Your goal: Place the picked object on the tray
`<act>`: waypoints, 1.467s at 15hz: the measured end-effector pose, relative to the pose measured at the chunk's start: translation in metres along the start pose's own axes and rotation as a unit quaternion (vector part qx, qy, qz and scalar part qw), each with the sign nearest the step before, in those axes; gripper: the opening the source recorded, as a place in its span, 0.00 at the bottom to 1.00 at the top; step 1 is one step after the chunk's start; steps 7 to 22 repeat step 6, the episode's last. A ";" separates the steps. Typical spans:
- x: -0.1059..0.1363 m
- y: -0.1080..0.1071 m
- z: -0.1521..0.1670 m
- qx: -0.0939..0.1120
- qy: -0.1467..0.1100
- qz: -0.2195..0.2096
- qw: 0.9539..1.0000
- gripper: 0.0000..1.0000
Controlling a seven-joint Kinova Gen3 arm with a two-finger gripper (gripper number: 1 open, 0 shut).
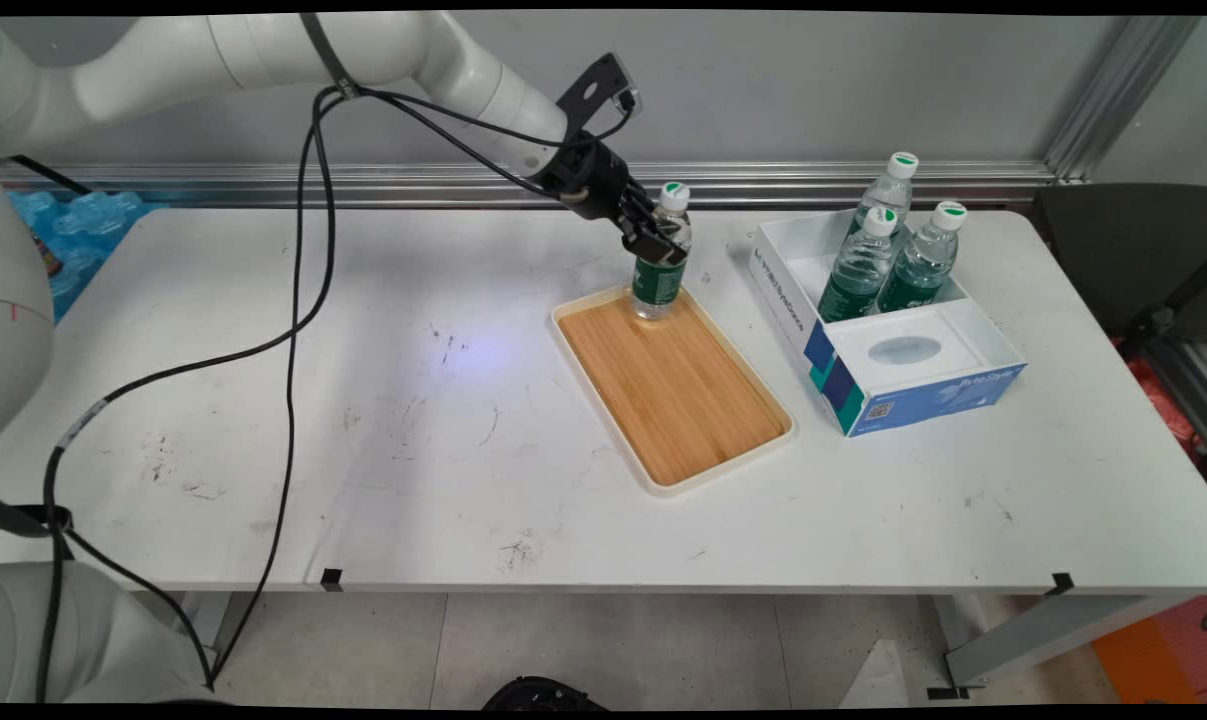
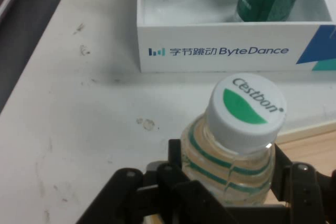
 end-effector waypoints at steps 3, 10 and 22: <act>-0.003 -0.002 0.006 -0.001 0.002 -0.006 1.000 1.00; -0.007 -0.003 0.007 -0.001 0.002 -0.009 1.000 1.00; -0.007 -0.003 0.007 -0.001 0.002 -0.009 1.000 1.00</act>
